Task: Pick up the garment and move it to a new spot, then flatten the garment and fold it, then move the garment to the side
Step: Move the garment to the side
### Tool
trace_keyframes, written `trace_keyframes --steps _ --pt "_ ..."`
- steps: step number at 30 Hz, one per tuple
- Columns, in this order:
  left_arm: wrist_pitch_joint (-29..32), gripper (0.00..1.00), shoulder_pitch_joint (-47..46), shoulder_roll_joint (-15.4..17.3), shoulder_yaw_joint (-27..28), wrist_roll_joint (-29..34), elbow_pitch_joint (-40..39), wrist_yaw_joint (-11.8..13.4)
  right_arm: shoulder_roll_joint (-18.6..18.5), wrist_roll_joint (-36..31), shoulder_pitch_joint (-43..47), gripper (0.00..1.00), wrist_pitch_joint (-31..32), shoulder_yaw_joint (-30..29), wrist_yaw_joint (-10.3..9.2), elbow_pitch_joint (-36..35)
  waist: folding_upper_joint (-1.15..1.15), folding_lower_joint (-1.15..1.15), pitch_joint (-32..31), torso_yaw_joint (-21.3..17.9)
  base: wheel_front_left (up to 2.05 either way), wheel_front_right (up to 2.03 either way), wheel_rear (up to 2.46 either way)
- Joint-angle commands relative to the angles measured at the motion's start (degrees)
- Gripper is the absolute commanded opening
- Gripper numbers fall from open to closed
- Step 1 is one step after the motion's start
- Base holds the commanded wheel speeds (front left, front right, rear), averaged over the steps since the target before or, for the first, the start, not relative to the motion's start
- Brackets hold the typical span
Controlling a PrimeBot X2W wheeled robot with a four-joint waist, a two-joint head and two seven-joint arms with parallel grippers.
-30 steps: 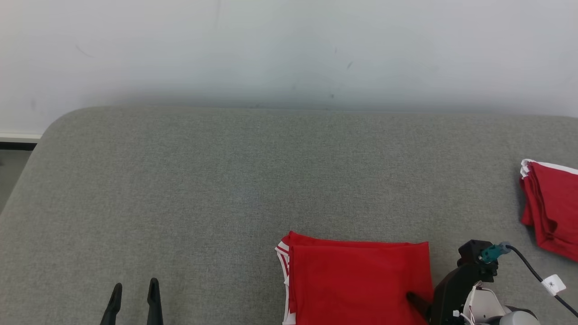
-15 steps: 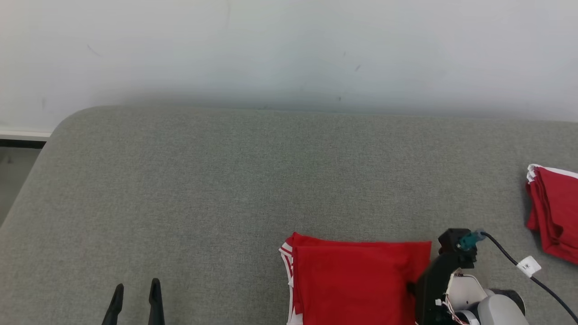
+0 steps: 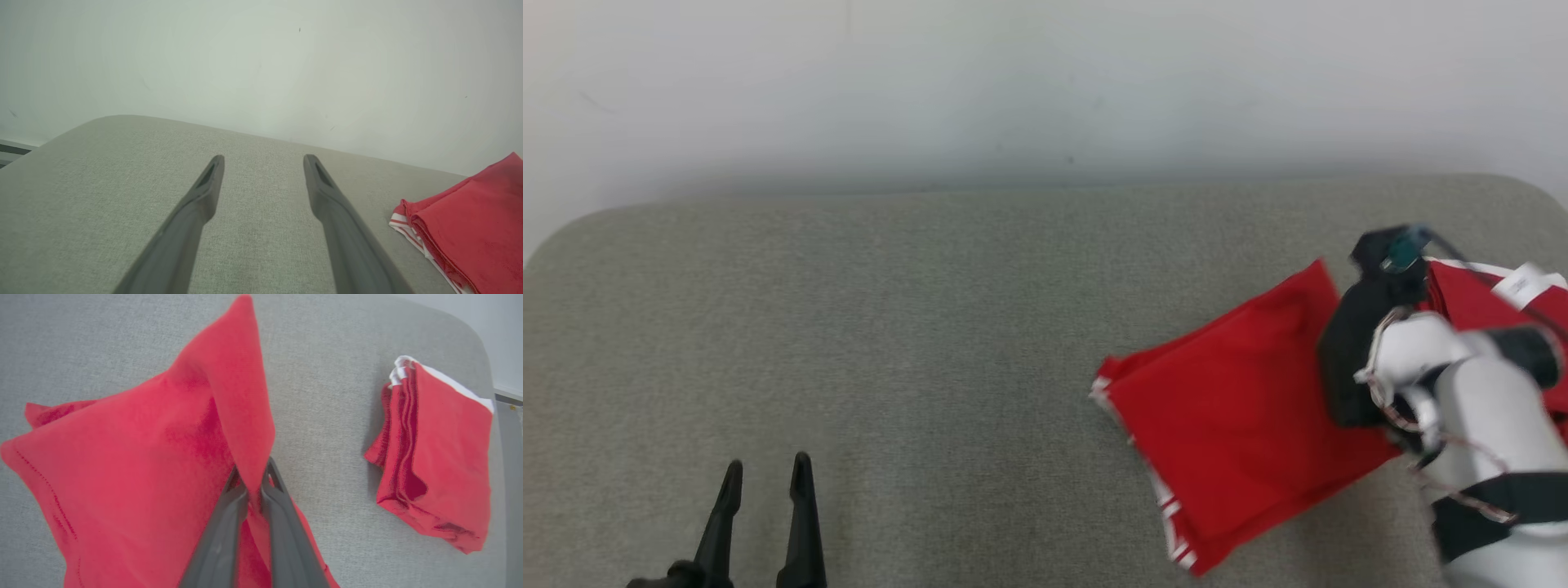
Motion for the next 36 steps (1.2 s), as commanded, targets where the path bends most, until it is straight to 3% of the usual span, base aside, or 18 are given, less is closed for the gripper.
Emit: trace_keyframes --steps 1,10,16,22,29,31,32,33,36 --pt "-0.3 1.00 -1.9 -0.4 -0.4 0.5 -0.5 -0.6 -2.9 0.0 -3.0 0.00 1.6 0.3 -0.14 -0.2 -0.01 0.00 2.6 -2.6 0.00 0.00 0.00" --pt "-0.2 1.00 -6.8 -1.1 -2.3 2.4 -1.1 -2.4 -10.8 1.1 -11.0 0.00 6.5 -4.1 -0.14 -0.6 -0.01 0.00 8.2 -5.1 0.00 0.00 0.00" --pt "-0.3 1.00 -9.4 -0.9 -3.1 3.2 -0.4 -3.5 -17.0 0.0 -12.7 0.00 7.9 -10.7 -0.14 -2.4 -0.01 0.00 10.9 -4.5 0.00 0.00 0.00" --pt "0.0 1.00 -11.0 0.0 -3.5 3.5 -0.2 -4.1 -21.5 -2.9 -11.2 0.00 4.0 -16.3 -0.14 -2.9 -0.01 0.00 13.1 -3.3 0.00 0.00 0.00" --pt "1.1 1.00 -12.6 0.9 -4.6 4.1 -0.5 -4.5 -25.0 -6.7 -9.9 0.00 -1.9 -15.8 -0.14 0.1 -0.01 0.00 15.4 -1.6 0.00 0.00 0.00" --pt "1.3 1.00 -12.9 0.9 -5.0 4.3 -0.5 -4.5 -24.7 -7.3 -9.4 0.30 -3.2 -16.3 -0.14 1.1 -0.01 0.00 15.8 -1.4 0.00 0.00 0.00" --pt "1.4 1.00 -13.1 1.0 -5.1 4.4 -0.4 -4.5 -24.3 -7.5 -9.3 0.93 -3.7 -16.9 -0.14 1.6 -0.01 0.00 15.9 -1.2 0.00 0.00 0.00" --pt "1.4 1.00 -13.4 1.2 -5.3 4.6 -0.3 -4.4 -24.0 -8.1 -9.2 1.00 -4.4 -17.2 -0.14 1.8 -0.01 0.00 15.9 -1.2 0.00 0.00 0.00" --pt "1.3 1.00 -13.4 1.5 -5.5 4.9 0.0 -4.5 -22.9 -8.7 -8.5 1.00 -5.9 -16.9 -0.14 2.3 -0.01 0.00 15.5 -1.3 0.00 0.00 0.00"
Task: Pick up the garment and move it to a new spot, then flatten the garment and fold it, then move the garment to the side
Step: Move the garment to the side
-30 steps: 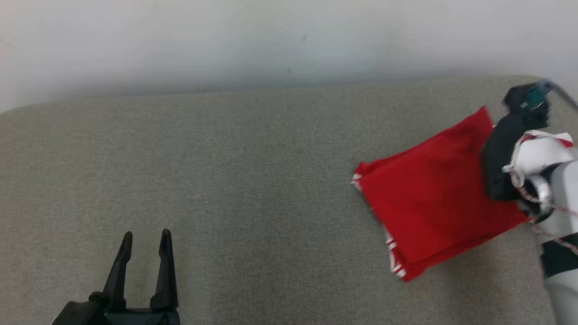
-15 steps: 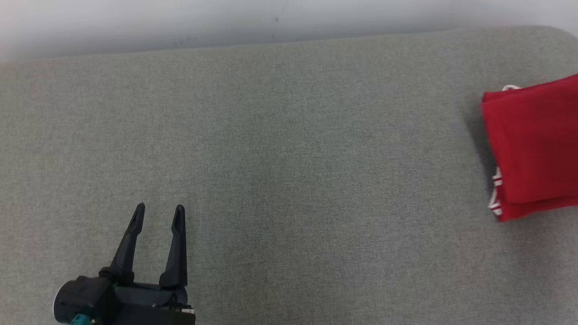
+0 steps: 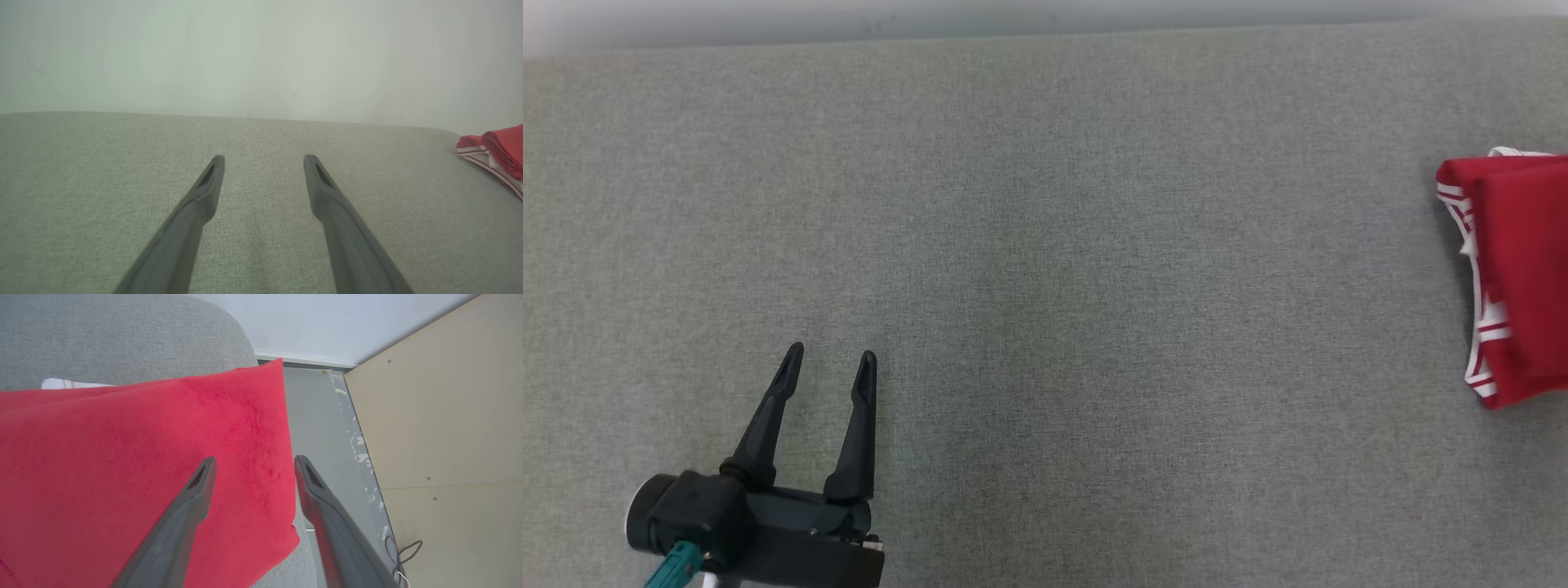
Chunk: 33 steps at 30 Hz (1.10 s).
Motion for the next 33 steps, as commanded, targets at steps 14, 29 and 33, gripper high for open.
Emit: trace_keyframes --steps 14,29,33 --pt "-1.2 1.00 3.6 -1.0 2.3 -1.2 0.7 2.0 11.1 2.8 6.7 1.00 -12.4 -2.0 -0.14 -4.5 -0.01 -0.01 -9.1 -2.0 0.00 0.00 0.00" --pt "-0.6 1.00 9.9 -3.2 4.2 -3.4 2.9 6.1 29.0 10.1 31.3 1.00 -33.8 -3.6 -0.14 -23.0 -0.01 -0.01 -20.4 -0.5 0.00 0.00 0.00" --pt "-0.5 1.00 10.7 -3.7 4.0 -3.6 3.4 6.8 30.0 10.8 36.5 1.00 -38.5 -1.5 -0.14 -26.0 -0.01 -0.01 -21.2 0.2 0.00 0.00 0.00"
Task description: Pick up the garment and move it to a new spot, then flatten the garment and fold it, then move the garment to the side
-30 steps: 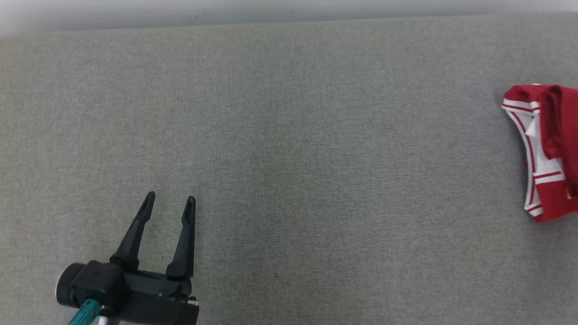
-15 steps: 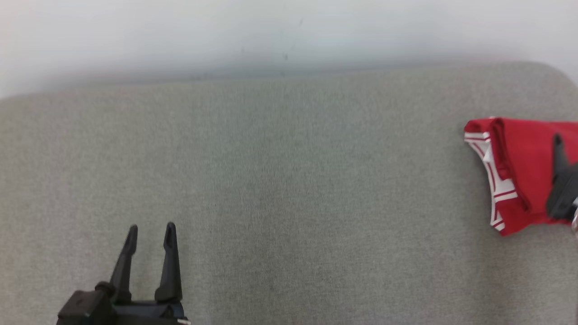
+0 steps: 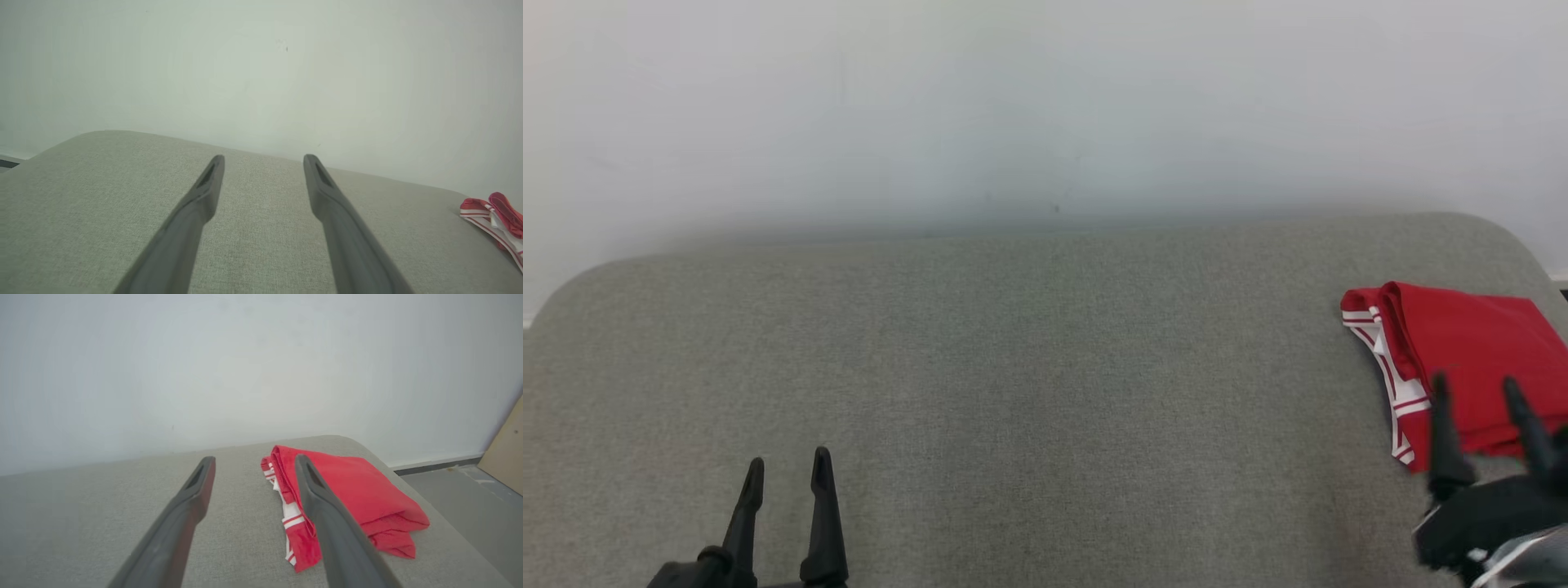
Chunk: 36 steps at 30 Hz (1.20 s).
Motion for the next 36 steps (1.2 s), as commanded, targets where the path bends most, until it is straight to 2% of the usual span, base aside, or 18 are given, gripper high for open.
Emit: trace_keyframes --steps 1,3,11,16,26,36 --pt "0.1 1.00 1.2 -0.3 0.0 -0.4 0.4 0.1 0.1 -0.2 1.4 1.00 -0.8 1.6 -0.14 -0.5 0.01 0.02 -1.0 0.9 0.00 0.00 0.00" --pt "0.0 1.00 1.1 0.2 -0.5 -0.1 1.2 -0.7 0.1 1.3 5.2 1.00 -3.1 6.4 -0.15 -0.9 0.01 0.02 -1.5 1.3 0.00 0.00 0.00" --pt "-0.9 1.00 3.0 2.6 0.8 0.0 2.6 -3.2 0.2 4.0 9.3 1.00 -6.3 11.5 -0.15 0.9 0.01 0.02 -2.9 1.1 0.00 0.00 0.00" --pt "-1.1 1.00 5.3 2.8 2.9 0.2 2.9 -2.5 0.2 2.9 9.7 1.00 -7.1 14.7 -0.15 1.8 0.01 0.02 -3.7 0.4 0.00 0.00 0.00" --pt "-1.2 1.00 6.5 2.1 5.3 0.0 2.2 -2.0 0.2 3.9 8.9 1.00 -7.9 15.6 -0.15 3.0 0.01 0.02 -4.0 0.6 0.00 0.00 0.00" --pt "-1.2 1.00 6.8 1.8 5.1 0.2 1.3 -1.7 0.2 4.6 9.0 1.00 -7.8 15.5 -0.15 3.4 0.01 0.02 -3.6 0.5 0.00 0.00 0.00"
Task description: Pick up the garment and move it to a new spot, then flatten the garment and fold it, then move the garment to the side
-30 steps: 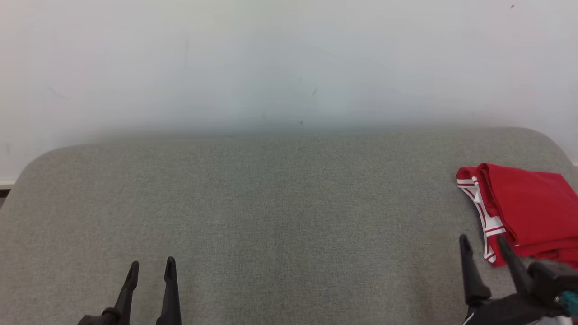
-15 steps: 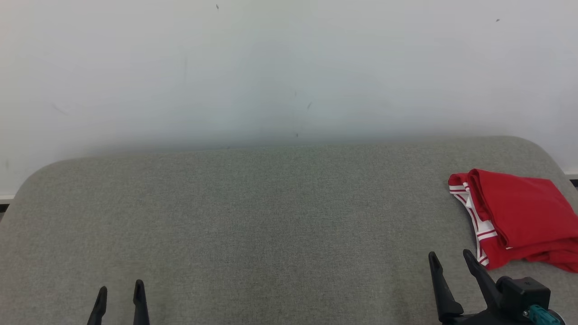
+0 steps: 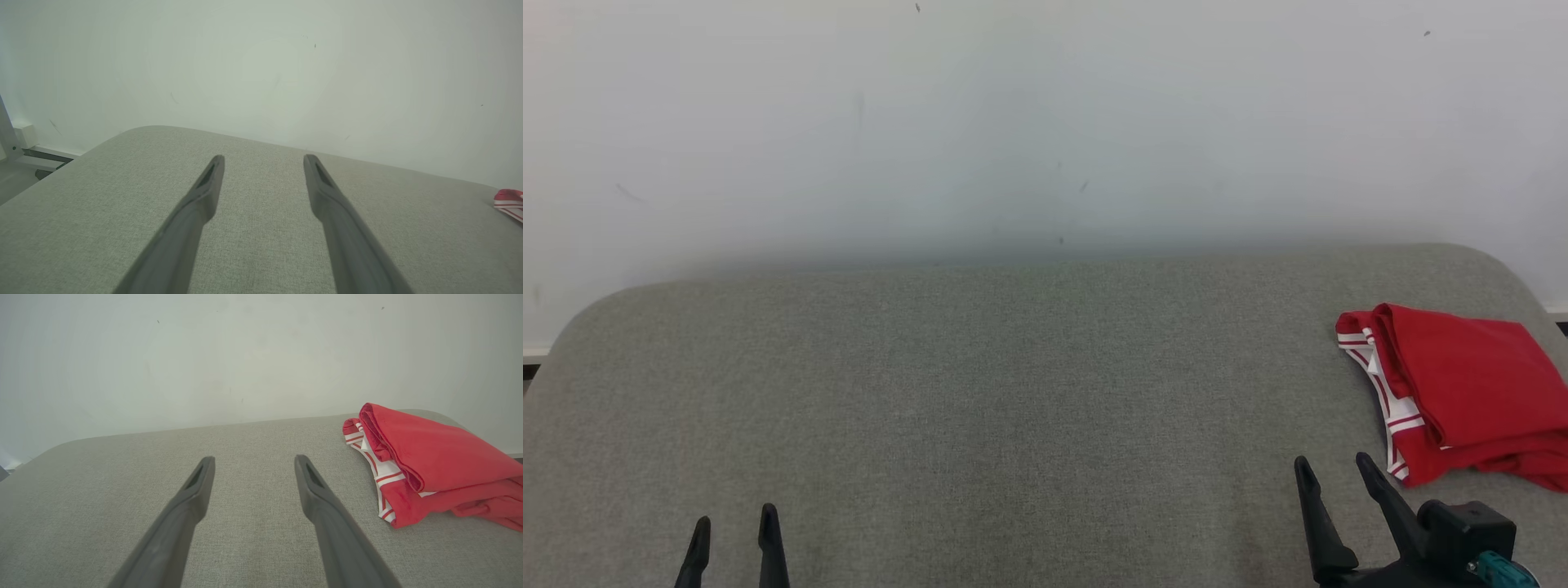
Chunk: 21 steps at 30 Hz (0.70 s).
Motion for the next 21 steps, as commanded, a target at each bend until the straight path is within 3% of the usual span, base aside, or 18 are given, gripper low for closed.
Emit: trace_keyframes --steps 1,14,15,21 --pt "-0.4 1.00 0.8 -0.2 -0.1 0.2 -0.2 0.2 0.0 0.3 0.1 1.00 -0.1 -0.2 -0.16 0.0 0.00 0.00 0.1 0.0 0.00 0.00 0.00" --pt "0.7 1.00 0.5 -0.2 -0.4 -0.4 -1.3 1.3 0.0 0.7 -0.3 1.00 -0.2 -0.1 -0.16 0.5 0.00 0.00 0.5 0.1 0.00 0.00 0.00" --pt "0.7 0.00 0.0 0.0 -0.3 -0.3 -1.1 1.2 0.0 0.6 -0.1 0.00 -0.1 -0.1 0.00 0.4 0.00 0.00 0.5 0.1 0.00 0.00 0.00" --pt "1.8 0.00 -0.1 -0.8 0.0 -3.0 0.8 0.8 0.0 3.9 0.3 0.00 -0.3 -0.1 0.00 2.5 0.00 0.01 0.6 0.1 0.00 0.00 0.00"
